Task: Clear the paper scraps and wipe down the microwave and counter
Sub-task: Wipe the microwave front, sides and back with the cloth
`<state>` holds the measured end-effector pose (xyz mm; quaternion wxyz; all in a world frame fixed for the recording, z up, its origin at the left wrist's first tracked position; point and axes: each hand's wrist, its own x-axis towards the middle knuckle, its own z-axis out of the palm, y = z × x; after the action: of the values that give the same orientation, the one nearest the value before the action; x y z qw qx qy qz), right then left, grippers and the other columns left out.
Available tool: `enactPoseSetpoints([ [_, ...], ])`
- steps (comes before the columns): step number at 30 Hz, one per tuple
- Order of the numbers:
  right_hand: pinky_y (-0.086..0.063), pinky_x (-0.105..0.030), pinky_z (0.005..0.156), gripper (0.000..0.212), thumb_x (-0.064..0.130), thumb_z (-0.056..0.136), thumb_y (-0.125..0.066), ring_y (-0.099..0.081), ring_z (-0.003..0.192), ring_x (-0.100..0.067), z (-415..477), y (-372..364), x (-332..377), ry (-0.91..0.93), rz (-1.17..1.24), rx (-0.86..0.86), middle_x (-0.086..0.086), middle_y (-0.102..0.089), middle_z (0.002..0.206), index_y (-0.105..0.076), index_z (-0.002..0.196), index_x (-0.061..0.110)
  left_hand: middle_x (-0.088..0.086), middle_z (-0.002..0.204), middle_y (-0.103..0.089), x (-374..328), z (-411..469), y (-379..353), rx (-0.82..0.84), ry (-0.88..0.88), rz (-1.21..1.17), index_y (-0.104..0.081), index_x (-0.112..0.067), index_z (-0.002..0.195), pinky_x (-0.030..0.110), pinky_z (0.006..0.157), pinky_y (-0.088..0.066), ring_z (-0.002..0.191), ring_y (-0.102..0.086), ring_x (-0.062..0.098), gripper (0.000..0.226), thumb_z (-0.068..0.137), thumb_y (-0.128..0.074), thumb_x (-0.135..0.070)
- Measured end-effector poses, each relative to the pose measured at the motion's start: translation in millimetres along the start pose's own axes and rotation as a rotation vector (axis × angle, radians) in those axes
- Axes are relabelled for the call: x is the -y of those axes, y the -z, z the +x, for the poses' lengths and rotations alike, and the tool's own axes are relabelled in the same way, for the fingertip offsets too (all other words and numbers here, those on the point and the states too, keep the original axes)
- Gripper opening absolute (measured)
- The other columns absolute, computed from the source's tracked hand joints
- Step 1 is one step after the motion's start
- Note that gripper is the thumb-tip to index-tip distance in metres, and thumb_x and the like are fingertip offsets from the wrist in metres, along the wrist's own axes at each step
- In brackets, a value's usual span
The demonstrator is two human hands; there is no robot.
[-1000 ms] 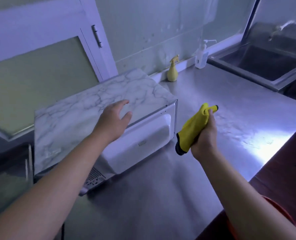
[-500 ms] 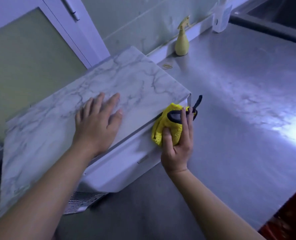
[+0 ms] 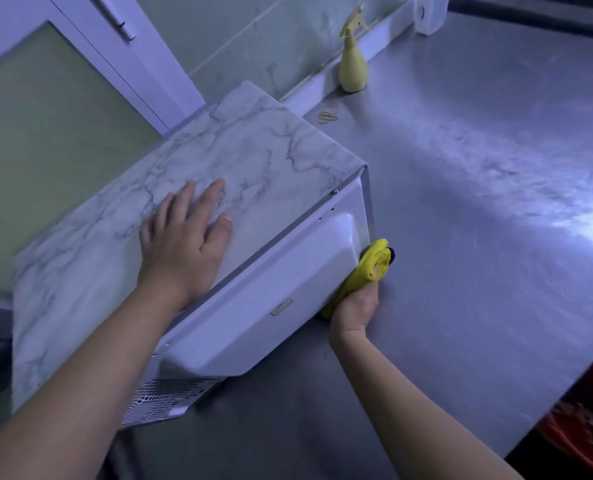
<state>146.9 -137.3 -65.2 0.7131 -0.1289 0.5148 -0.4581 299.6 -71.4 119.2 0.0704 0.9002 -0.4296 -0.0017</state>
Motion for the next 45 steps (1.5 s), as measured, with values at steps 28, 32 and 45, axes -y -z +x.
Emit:
enactPoseSetpoints([
  [28,-0.023,-0.055,0.116,0.056,0.043,0.096,-0.038,-0.026,0.149,-0.026,-63,-37,21,1.318,-0.693,0.089,-0.005,-0.041,0.155,-0.043,0.149,0.026,-0.002,0.164,-0.016,4,2,0,-0.011,-0.048,0.016,-0.022,-0.05,0.147,0.052,0.118,-0.006,0.149,-0.011,0.024,0.053,0.096,-0.027,-0.059],
  [32,-0.025,-0.056,0.114,0.056,0.048,0.099,-0.031,-0.03,0.146,-0.041,-2,-13,15,1.598,-0.654,0.24,-0.006,-0.038,0.157,-0.047,0.147,0.024,-0.003,0.164,-0.016,3,2,-1,-0.011,-0.043,-0.006,-0.022,-0.051,0.147,0.052,0.118,-0.004,0.149,-0.01,0.023,0.052,0.096,-0.027,-0.059],
  [45,-0.029,-0.015,0.112,0.045,0.032,0.109,-0.029,-0.039,0.138,0.003,-6,-7,-37,0.42,-0.208,-0.08,0.02,-0.04,0.147,-0.031,0.152,0.023,-0.003,0.163,-0.019,4,6,-4,-0.031,-0.033,-0.005,-0.024,-0.052,0.145,0.051,0.117,-0.007,0.149,-0.013,0.025,0.053,0.093,-0.027,-0.061],
])
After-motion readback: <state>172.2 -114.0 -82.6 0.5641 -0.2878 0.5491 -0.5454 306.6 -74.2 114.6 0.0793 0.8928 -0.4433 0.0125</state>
